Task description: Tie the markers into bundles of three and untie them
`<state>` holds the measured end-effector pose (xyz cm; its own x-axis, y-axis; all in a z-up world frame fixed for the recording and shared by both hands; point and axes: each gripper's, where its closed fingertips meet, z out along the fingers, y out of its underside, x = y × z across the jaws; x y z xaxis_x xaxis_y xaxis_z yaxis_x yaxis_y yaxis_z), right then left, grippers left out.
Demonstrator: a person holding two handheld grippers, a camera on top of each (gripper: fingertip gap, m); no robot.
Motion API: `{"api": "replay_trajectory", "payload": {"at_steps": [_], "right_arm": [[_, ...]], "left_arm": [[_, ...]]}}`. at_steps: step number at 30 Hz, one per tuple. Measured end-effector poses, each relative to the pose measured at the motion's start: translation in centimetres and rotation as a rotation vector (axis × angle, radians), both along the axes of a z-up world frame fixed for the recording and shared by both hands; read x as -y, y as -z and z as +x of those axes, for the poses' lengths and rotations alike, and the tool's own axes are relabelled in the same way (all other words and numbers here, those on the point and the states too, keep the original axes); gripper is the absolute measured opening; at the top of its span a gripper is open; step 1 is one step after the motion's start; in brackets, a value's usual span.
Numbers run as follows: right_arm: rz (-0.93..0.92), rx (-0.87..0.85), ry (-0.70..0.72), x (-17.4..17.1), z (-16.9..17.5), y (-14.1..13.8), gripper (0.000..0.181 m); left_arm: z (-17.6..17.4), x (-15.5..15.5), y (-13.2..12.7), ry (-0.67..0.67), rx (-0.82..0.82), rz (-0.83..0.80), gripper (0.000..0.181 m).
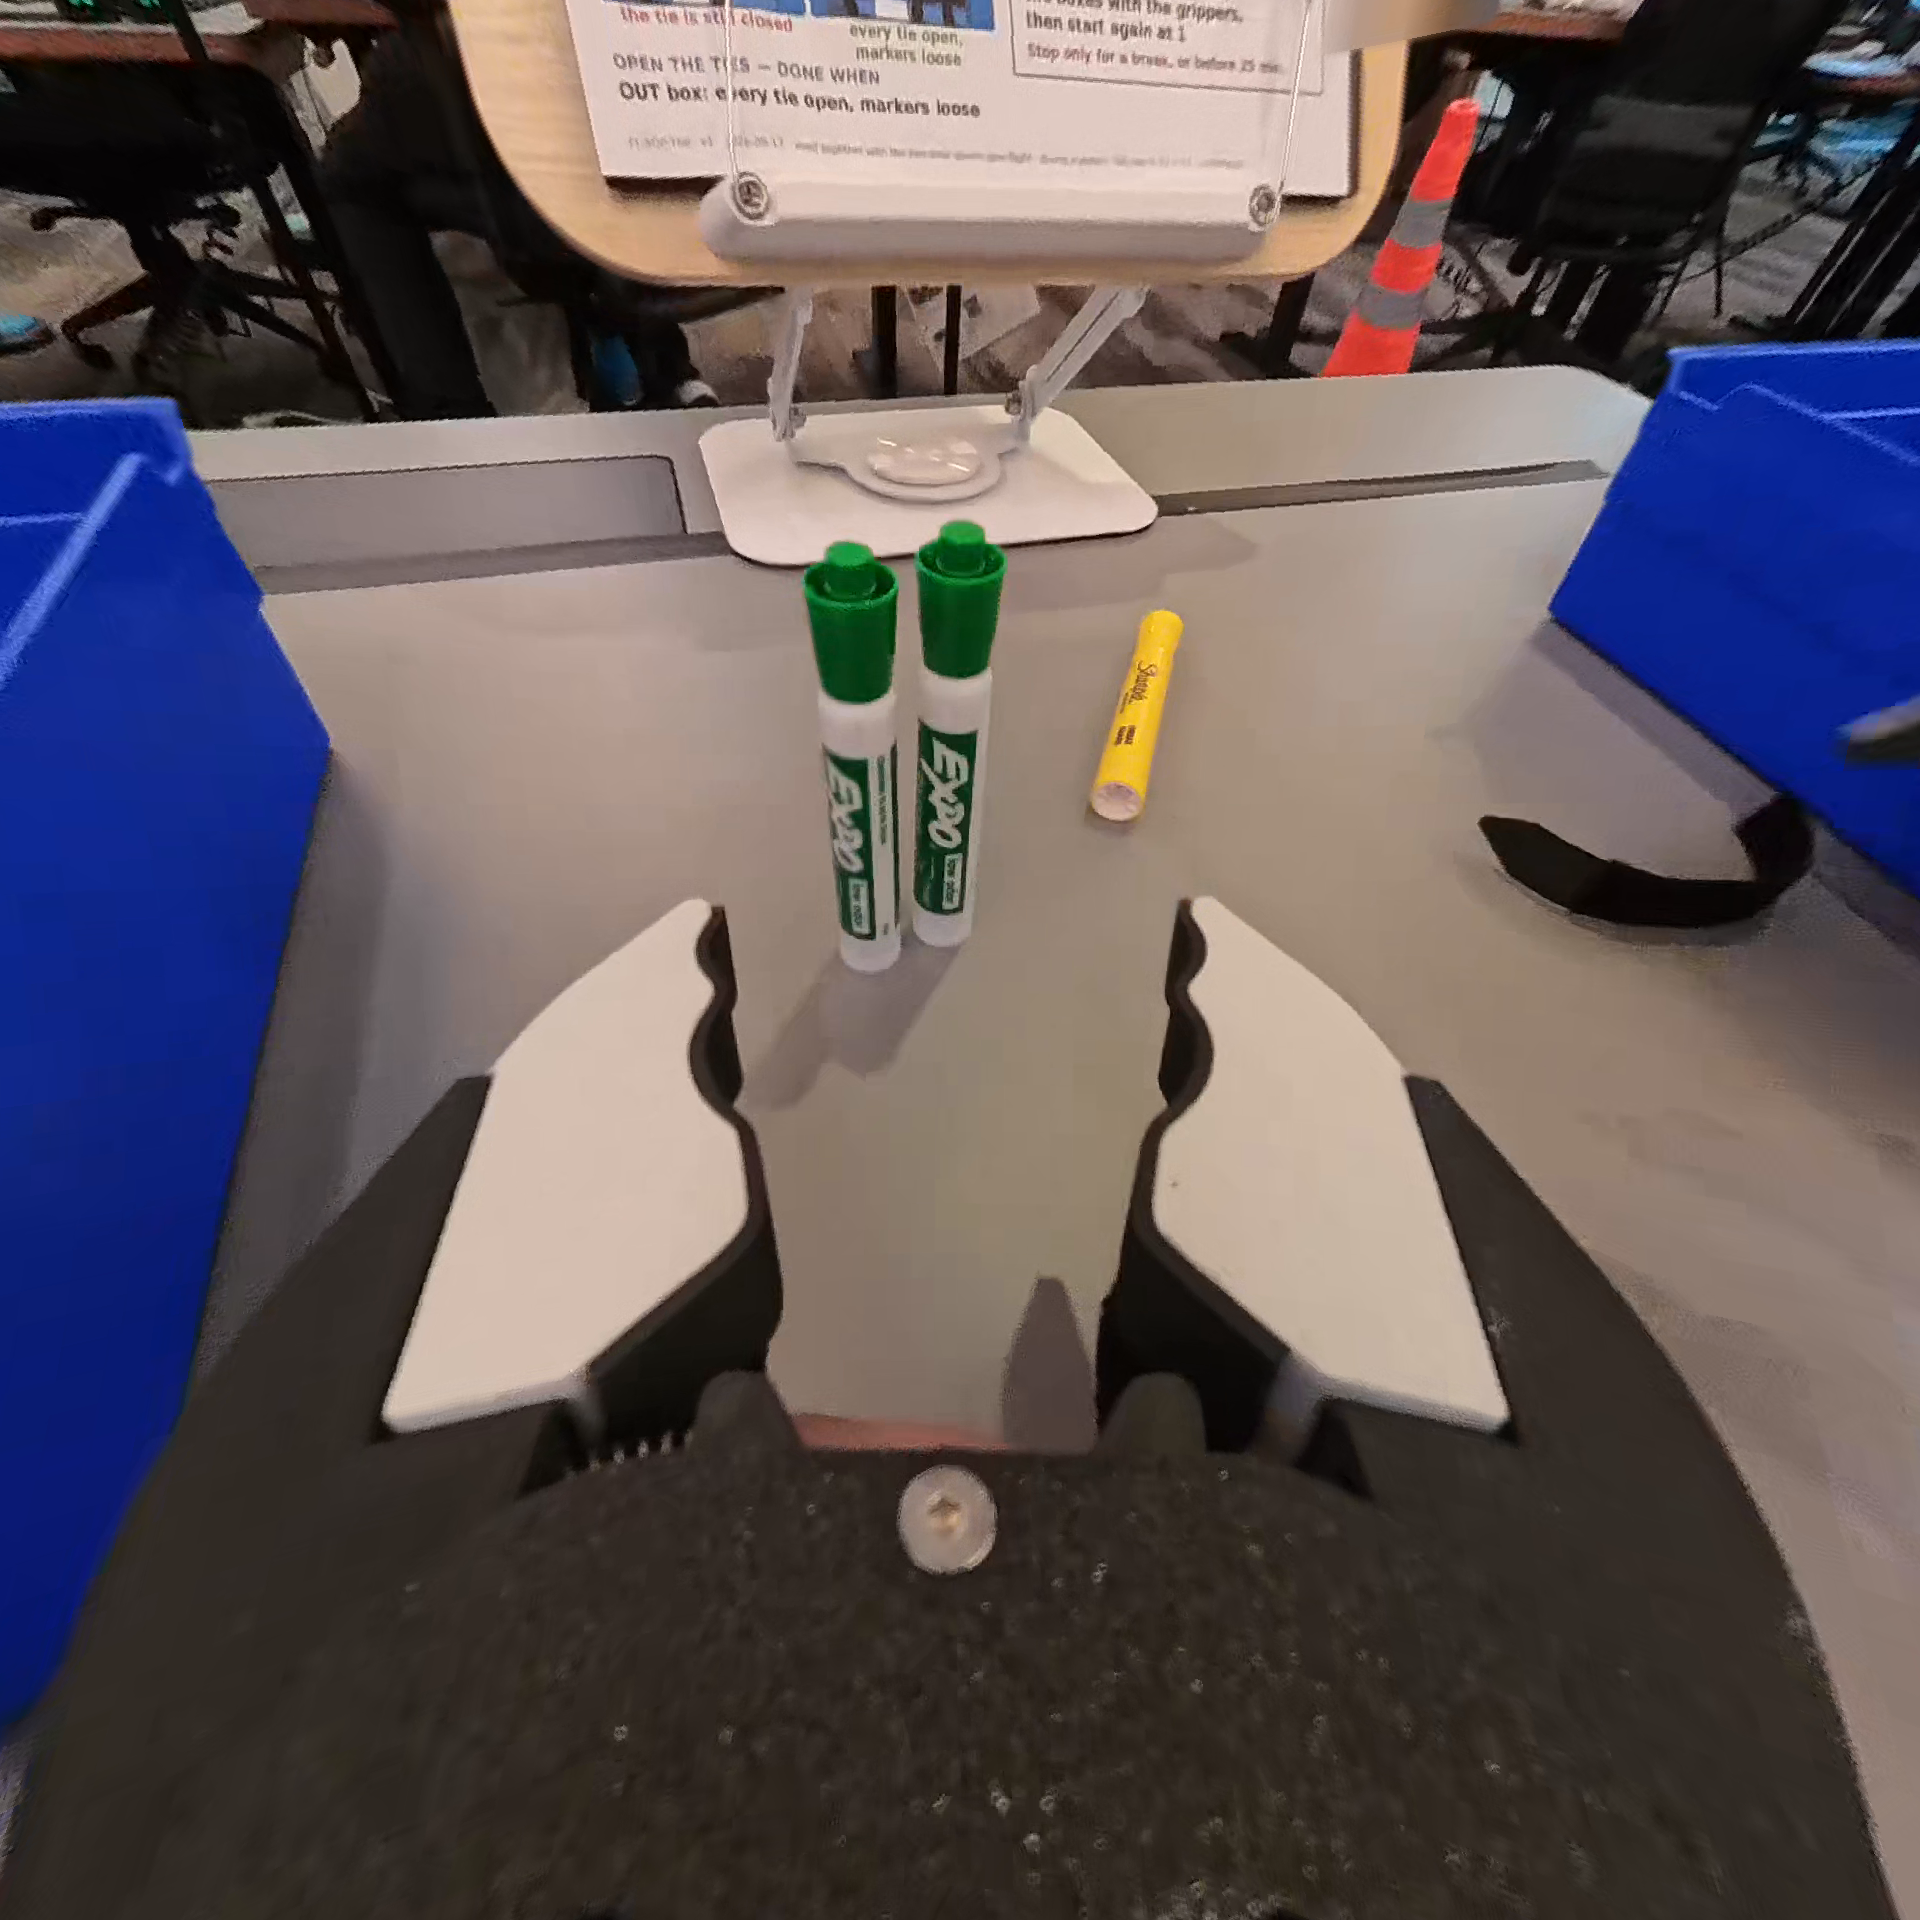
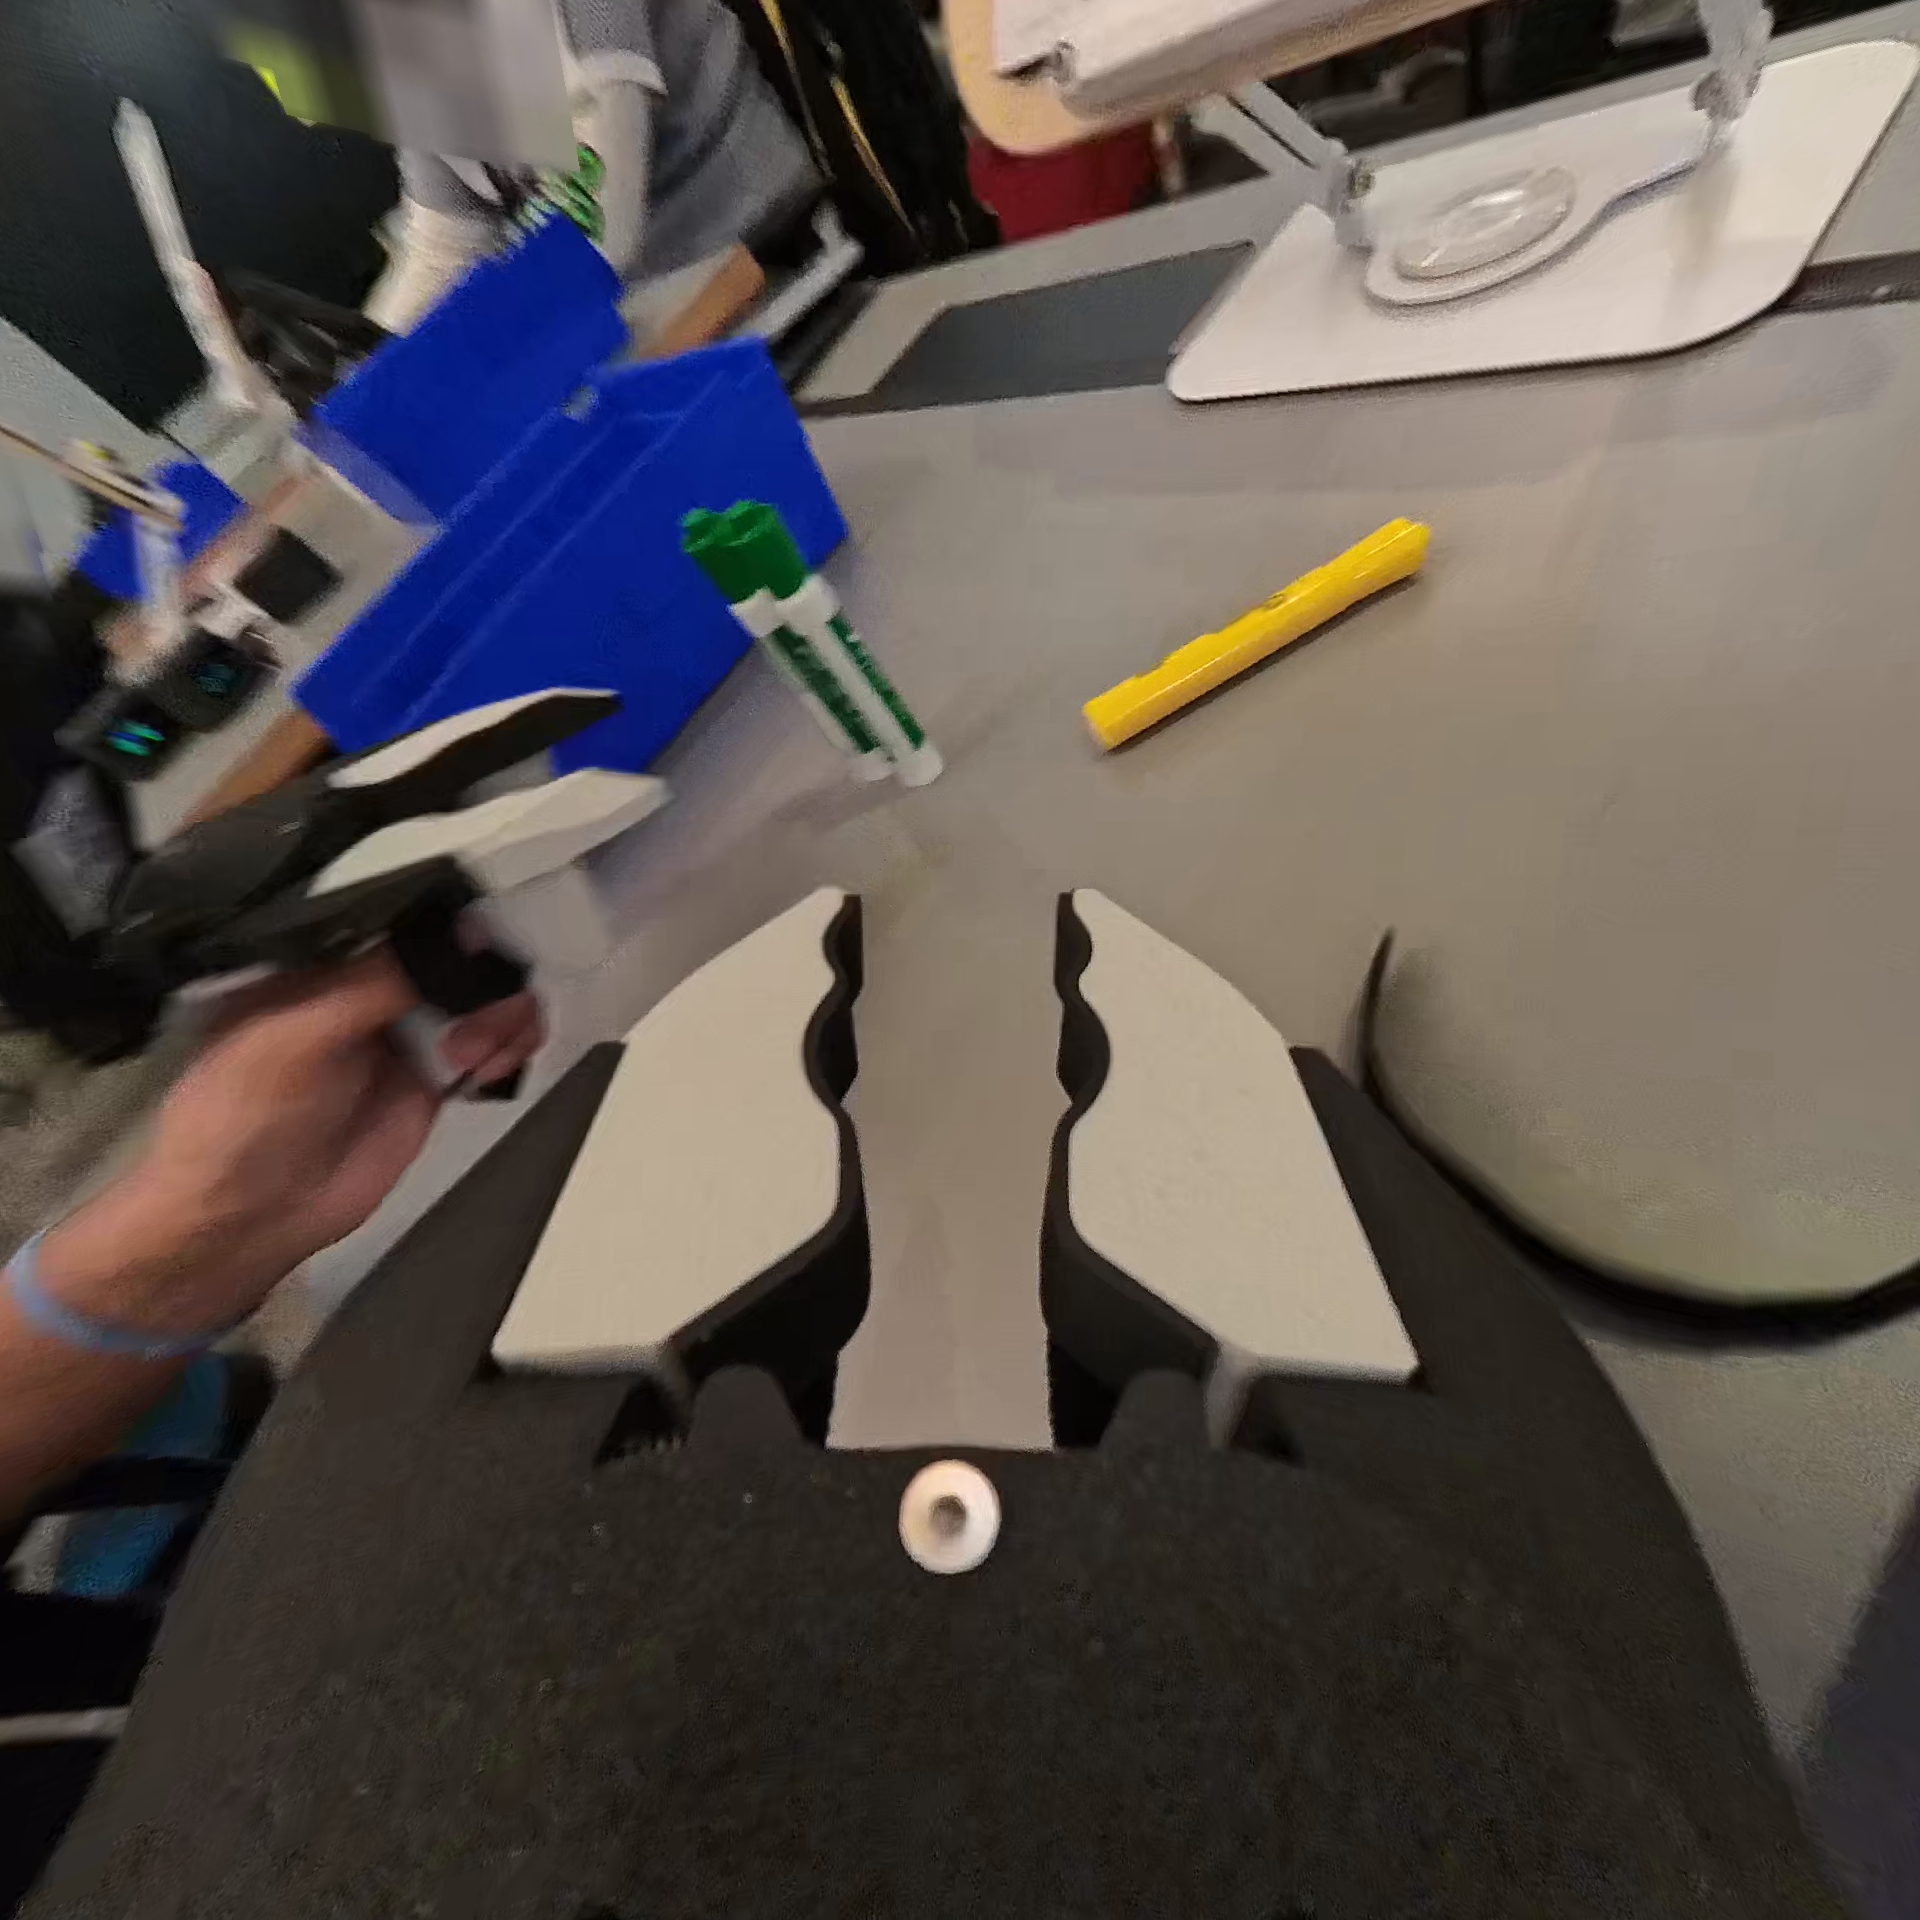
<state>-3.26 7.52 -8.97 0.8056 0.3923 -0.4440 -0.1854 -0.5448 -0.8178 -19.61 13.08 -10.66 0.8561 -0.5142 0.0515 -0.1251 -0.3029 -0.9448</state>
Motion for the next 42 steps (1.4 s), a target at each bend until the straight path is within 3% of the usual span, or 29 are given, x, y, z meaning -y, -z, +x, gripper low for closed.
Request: {"api": "replay_trajectory", "payload": {"at_steps": [5, 10, 20, 26, 31, 37, 42], "right_arm": [[-0.161, 0.245, 0.038, -9.8, 1.2, 0.9, 0.038], [-0.41, 0.384, 0.012, -16.4, 1.4, 4.9, 0.042], [-0.618, 0.49, 0.018, -19.4, 1.8, 10.2, 0.052], [-0.603, 0.545, 0.015, -20.0, 1.6, 10.5, 0.029], [-0.509, 0.513, -0.015, -20.0, 0.5, 9.5, 0.026], [-0.166, 0.44, -0.063, -19.4, -1.9, 4.3, 0.022], [0.134, 0.458, -0.089, -16.9, -3.3, -0.1, 0.021]], "left_arm": [[-0.7, 1.6, -1.3, 0.02, -0.028, 0.143, 0.076], [0.2, 1.9, -2.8, 0.056, -0.022, 0.203, 0.074], [-0.4, 1.4, -1.0, 0.083, 0.001, 0.122, 0.075], [-0.7, 1.3, -0.2, 0.091, 0.012, 0.073, 0.075], [-1.0, 1.1, 0.3, 0.091, 0.029, 0.038, 0.075], [-1.4, 0.8, 0.5, 0.08, 0.034, 0.022, 0.075], [-1.1, 0.9, 0.6, 0.086, 0.043, 0.004, 0.075]]}}
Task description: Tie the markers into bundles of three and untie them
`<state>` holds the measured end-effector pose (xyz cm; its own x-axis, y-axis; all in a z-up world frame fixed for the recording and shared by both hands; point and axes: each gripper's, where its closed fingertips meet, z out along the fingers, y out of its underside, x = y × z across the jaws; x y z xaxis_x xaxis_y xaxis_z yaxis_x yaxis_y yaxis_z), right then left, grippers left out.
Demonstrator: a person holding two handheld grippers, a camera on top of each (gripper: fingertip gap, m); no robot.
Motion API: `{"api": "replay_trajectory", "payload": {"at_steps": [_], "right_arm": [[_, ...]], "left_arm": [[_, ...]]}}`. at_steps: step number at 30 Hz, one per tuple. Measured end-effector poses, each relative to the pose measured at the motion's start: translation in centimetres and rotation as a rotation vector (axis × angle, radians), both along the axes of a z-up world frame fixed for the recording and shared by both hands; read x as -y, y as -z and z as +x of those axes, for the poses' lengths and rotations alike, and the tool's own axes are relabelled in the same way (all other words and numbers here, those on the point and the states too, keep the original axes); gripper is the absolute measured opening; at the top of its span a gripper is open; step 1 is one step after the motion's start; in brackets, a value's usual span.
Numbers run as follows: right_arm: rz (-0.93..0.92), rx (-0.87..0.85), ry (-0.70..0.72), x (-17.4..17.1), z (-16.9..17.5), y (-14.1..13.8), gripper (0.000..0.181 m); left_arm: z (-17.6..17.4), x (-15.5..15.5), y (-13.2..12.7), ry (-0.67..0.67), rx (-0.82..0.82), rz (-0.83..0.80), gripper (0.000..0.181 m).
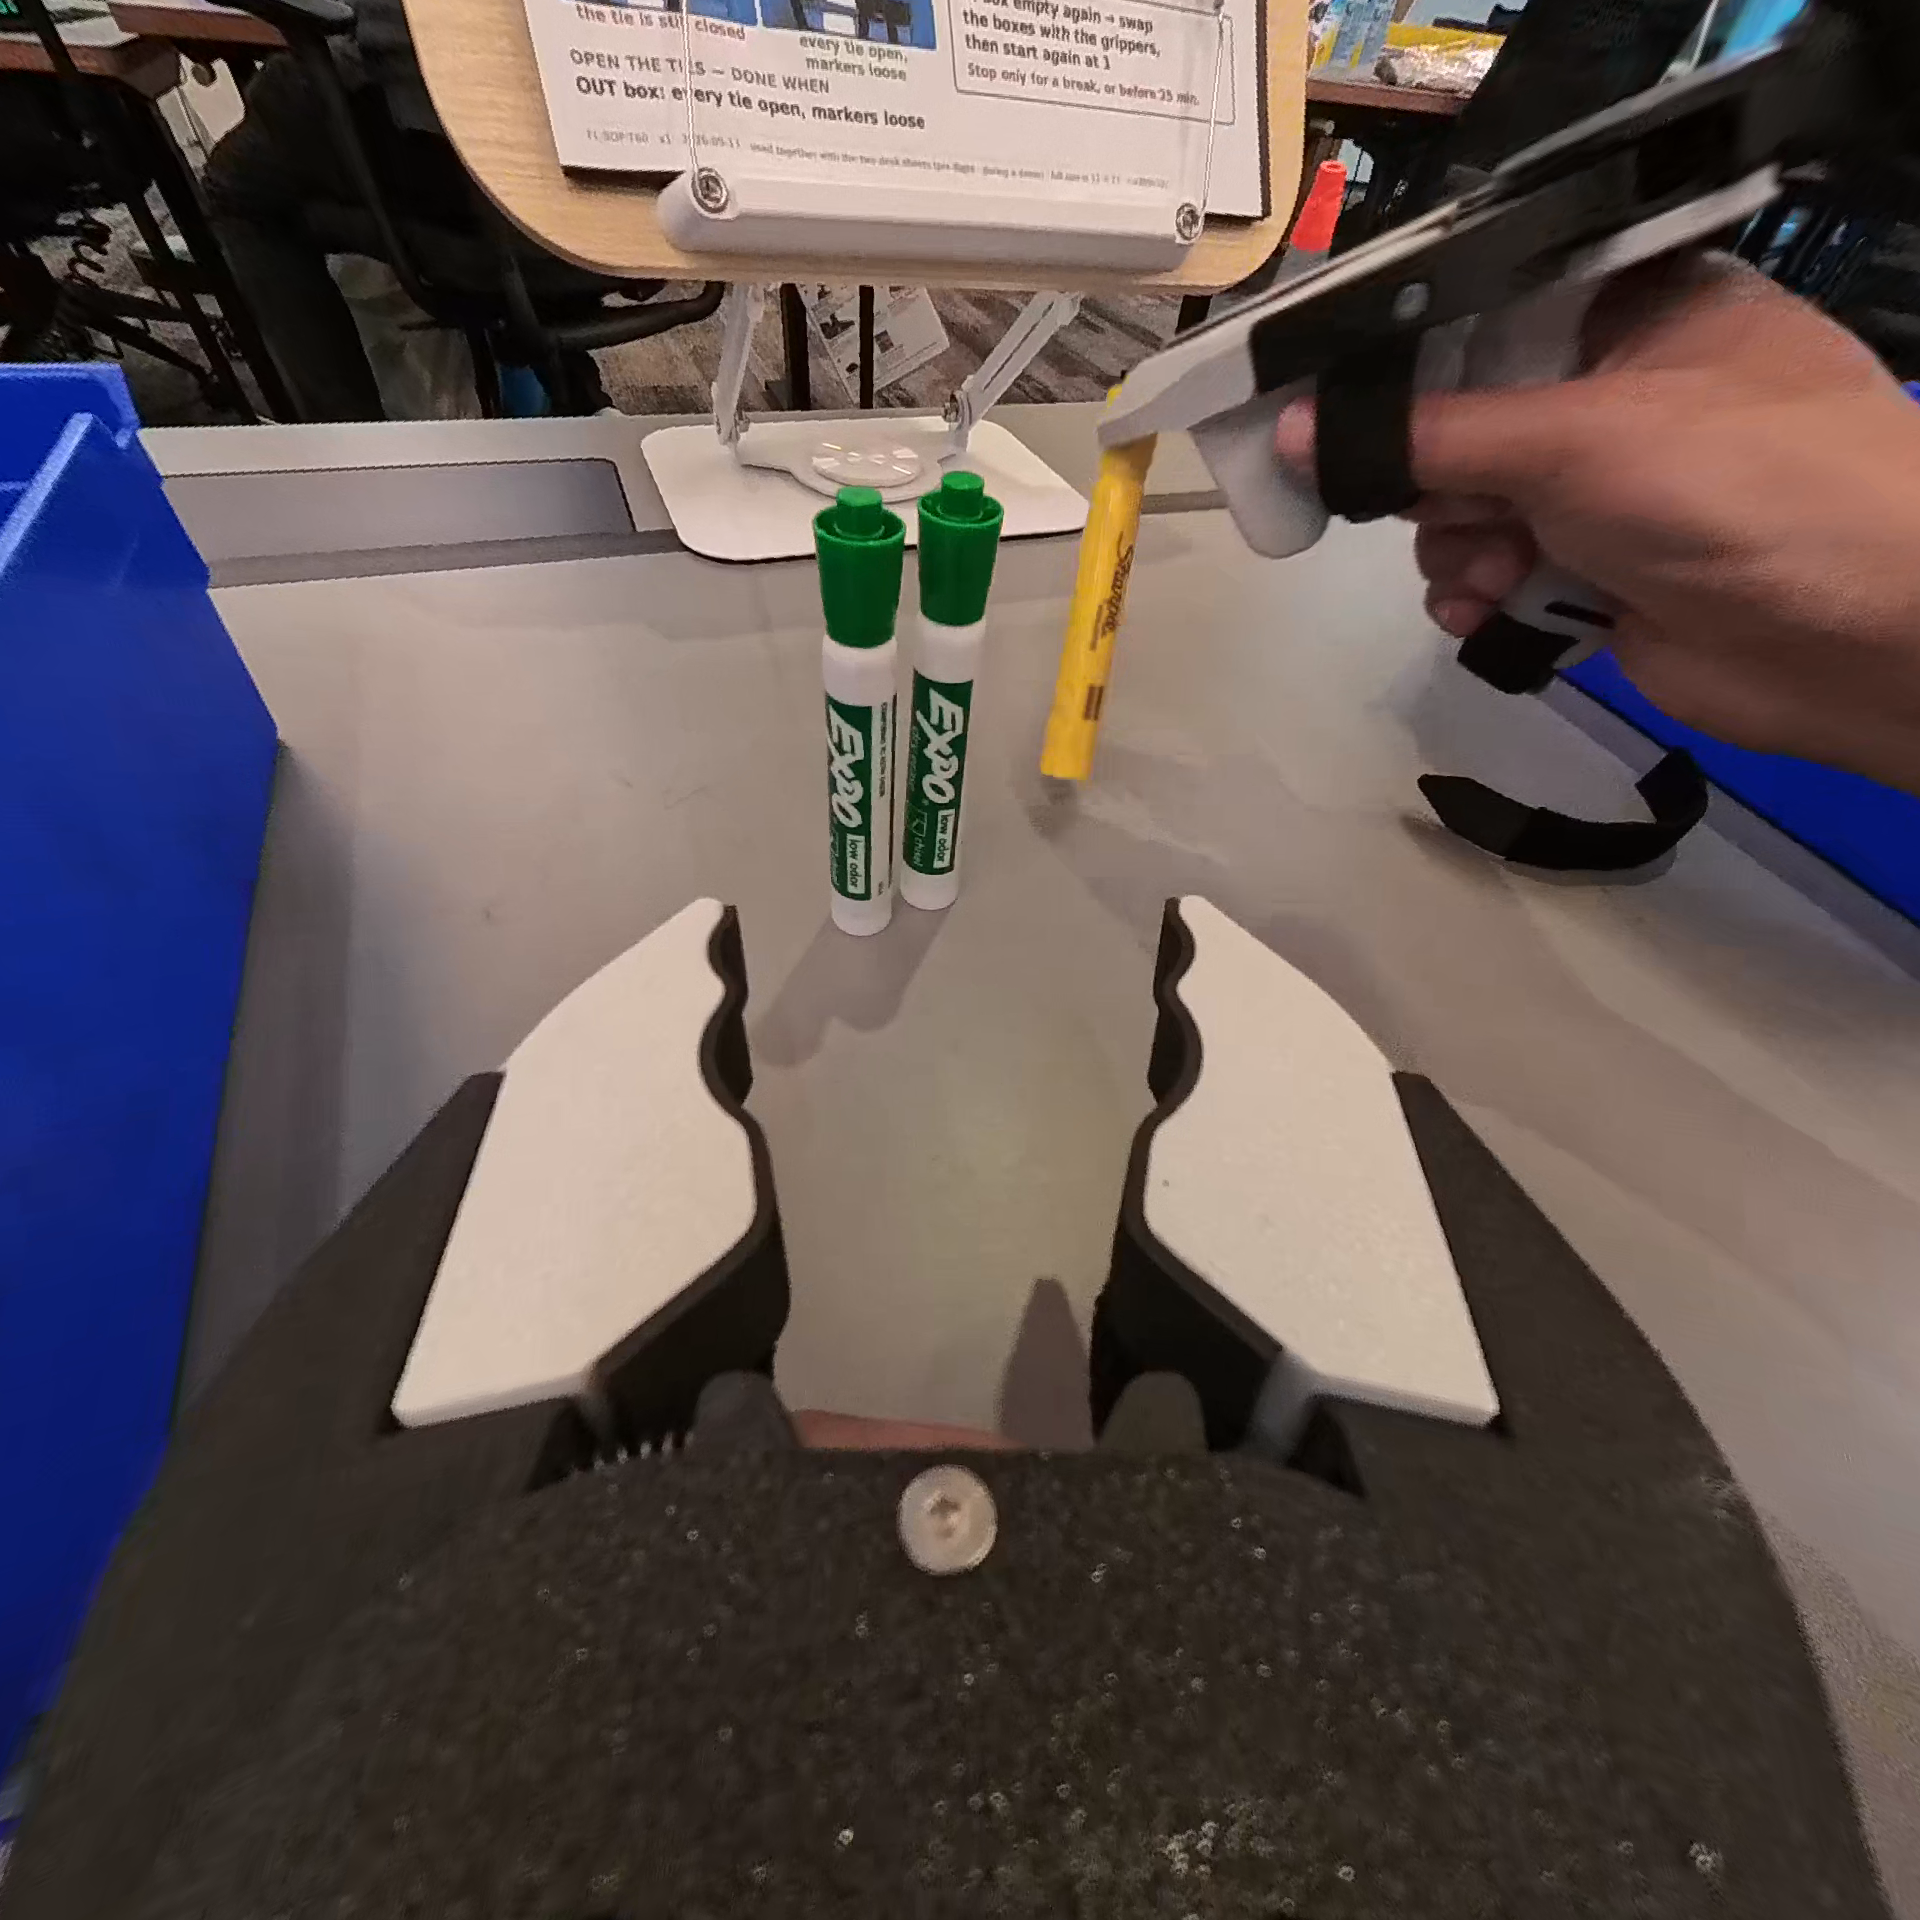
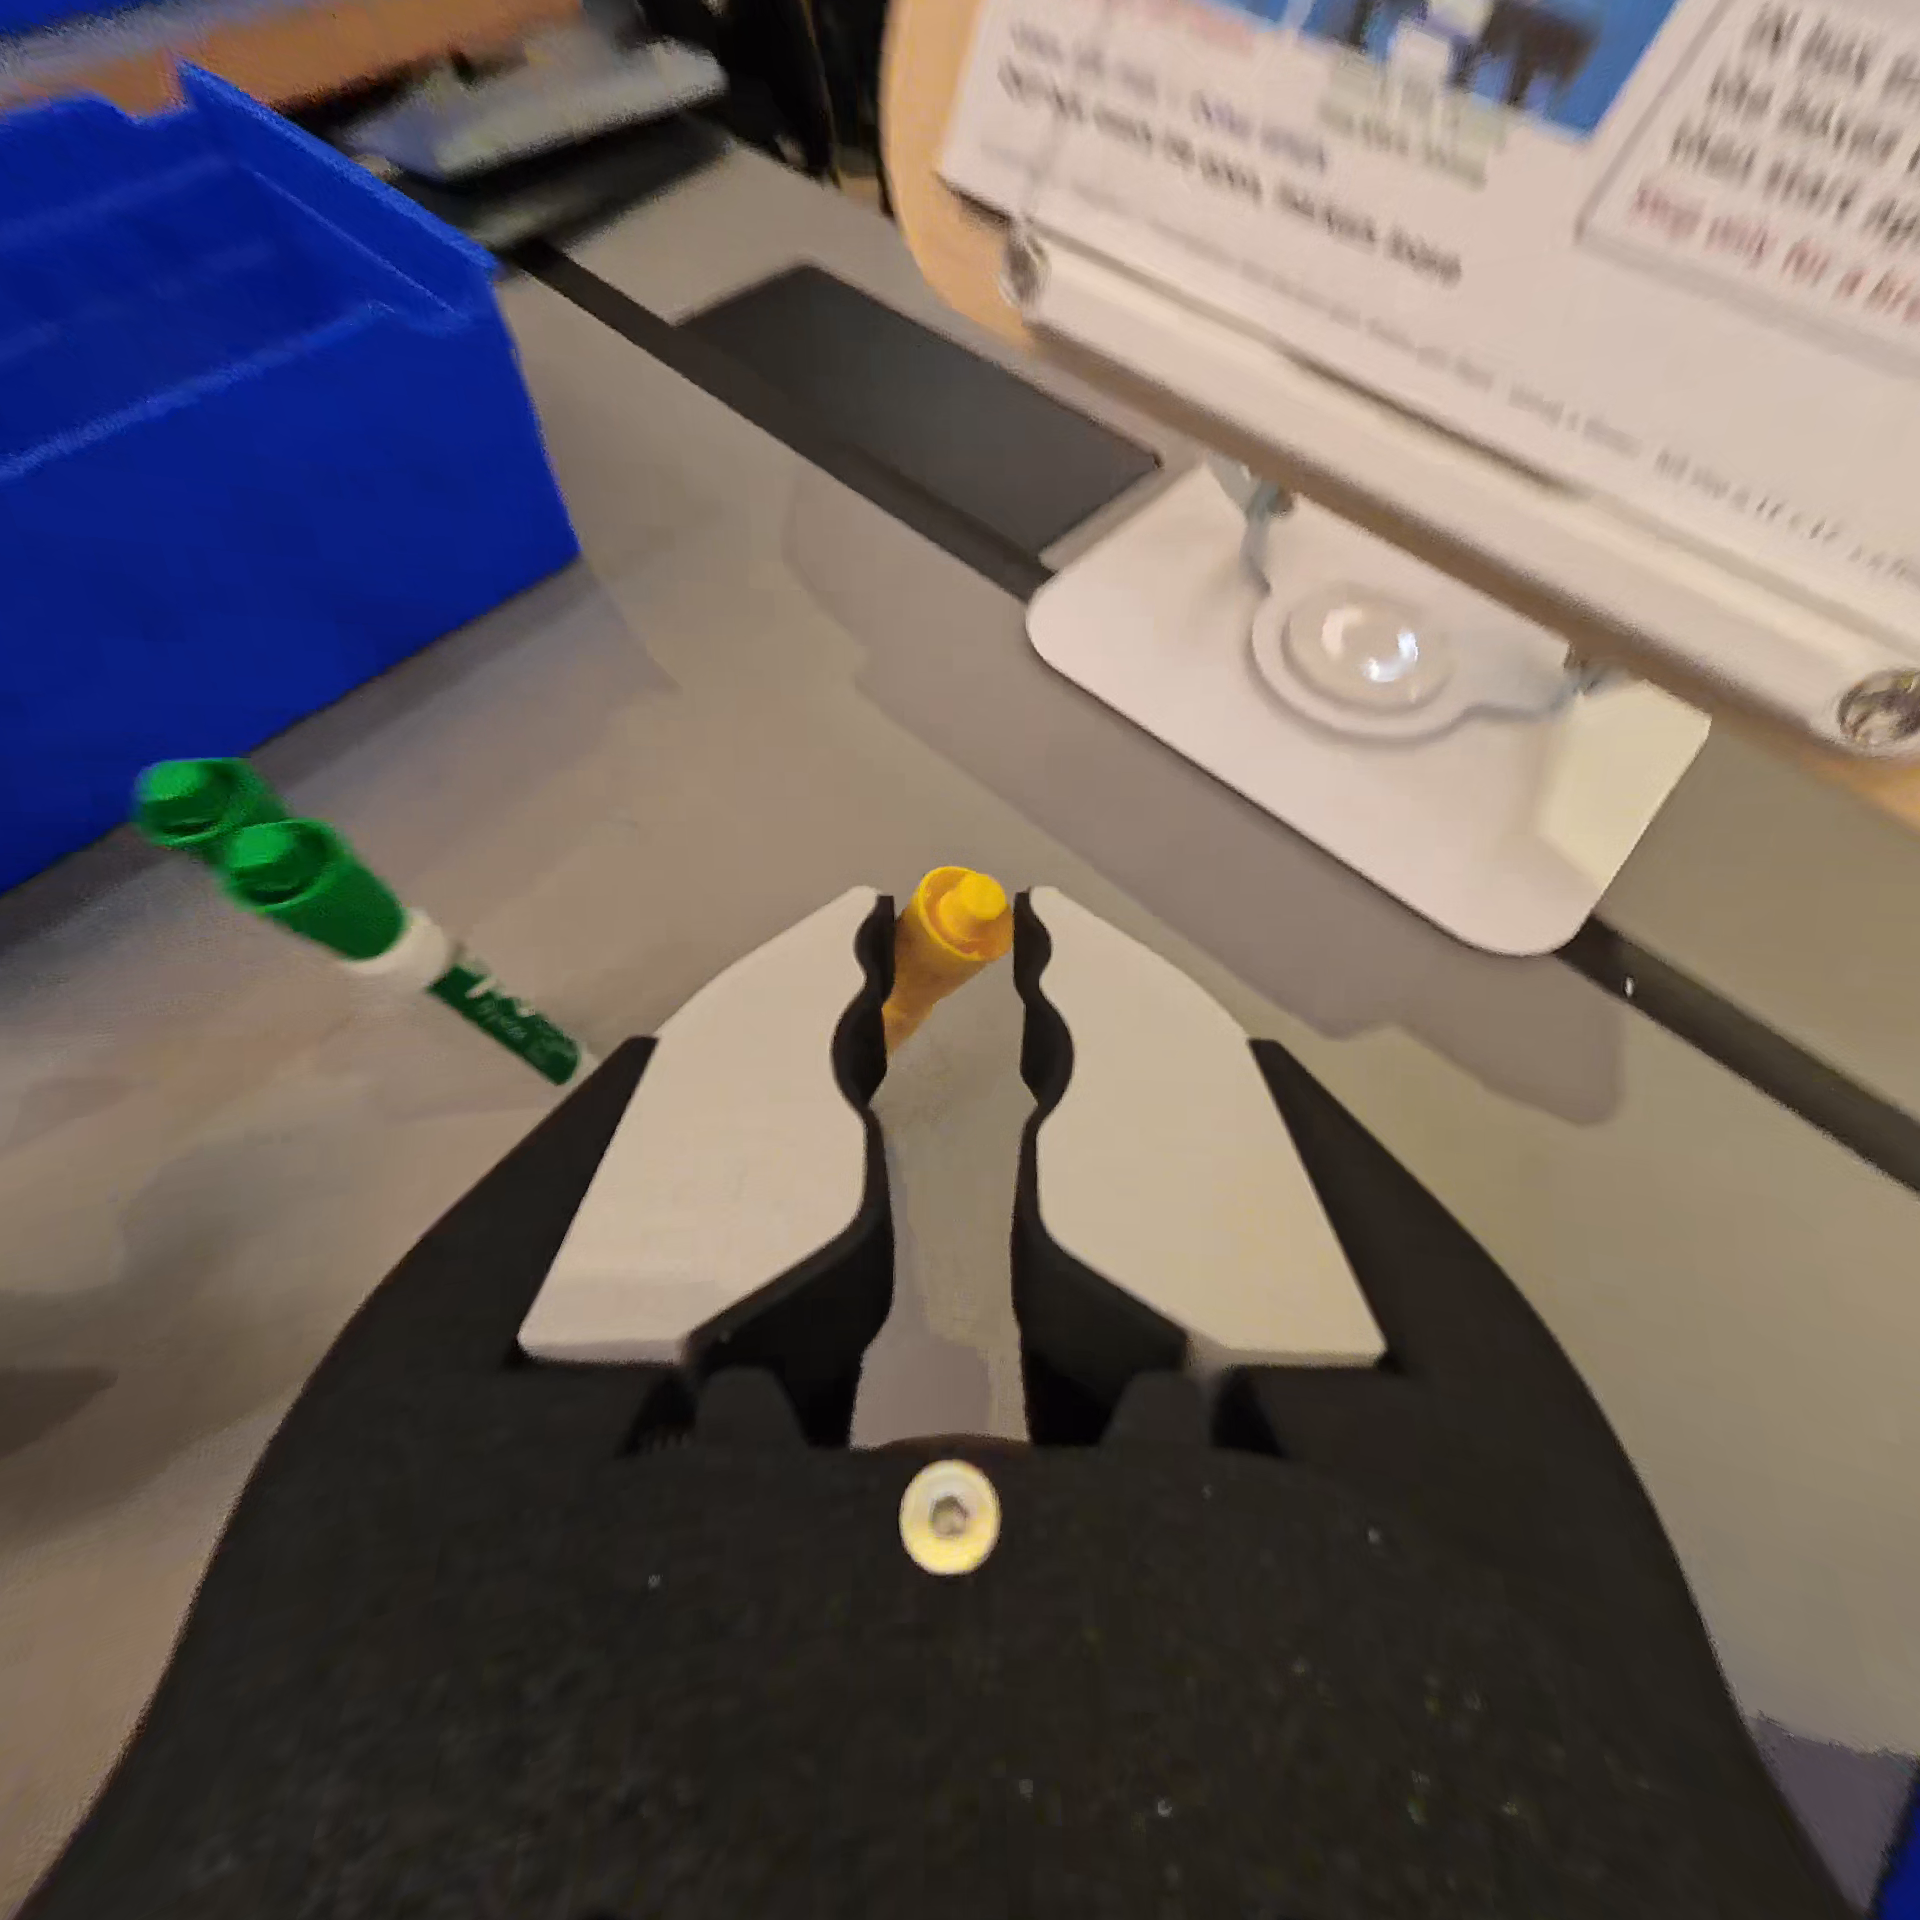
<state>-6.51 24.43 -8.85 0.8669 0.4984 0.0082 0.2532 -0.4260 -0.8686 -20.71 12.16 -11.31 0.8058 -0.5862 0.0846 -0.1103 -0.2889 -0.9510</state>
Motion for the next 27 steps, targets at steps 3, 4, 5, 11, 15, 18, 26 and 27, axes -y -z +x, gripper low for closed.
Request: {"api": "replay_trajectory", "payload": {"at_steps": [3, 4, 5, 11, 15, 18, 26, 27], "right_arm": [[0.148, -0.004, -0.045, 2.0, -0.9, -1.9, 0.021], [0.183, 0.007, -0.053, 2.7, -1.1, -2.1, 0.021], [0.208, 0.028, -0.061, 3.4, -1.2, -2.1, 0.021], [0.308, 0.113, -0.163, 7.5, -3.8, -2.5, 0.021], [0.382, 0.152, -0.233, 9.1, -6.7, -3.1, 0.021], [0.441, 0.189, -0.259, 9.2, -8.3, -3.0, 0.021], [0.483, 0.211, -0.276, 8.6, -11.0, -1.7, 0.021], [0.483, 0.213, -0.277, 8.5, -11.2, -1.5, 0.021]], "left_arm": [[0.1, 0.1, -0.2, 0.0, -0.007, 0.012, 0.075], [0.1, 0.1, -0.3, 0.001, -0.007, 0.013, 0.075], [0.2, 0.1, -0.3, 0.001, -0.006, 0.014, 0.075], [0.3, 0.1, -0.1, 0.008, -0.018, 0.004, 0.075], [0.1, -0.2, 0.1, -0.005, -0.025, -0.007, 0.075], [-0.2, -0.6, 0.1, -0.017, -0.032, -0.012, 0.075], [-1.0, -1.1, 0.4, -0.03, -0.031, -0.028, 0.075], [-1.1, -1.2, 0.4, -0.031, -0.031, -0.027, 0.075]]}}
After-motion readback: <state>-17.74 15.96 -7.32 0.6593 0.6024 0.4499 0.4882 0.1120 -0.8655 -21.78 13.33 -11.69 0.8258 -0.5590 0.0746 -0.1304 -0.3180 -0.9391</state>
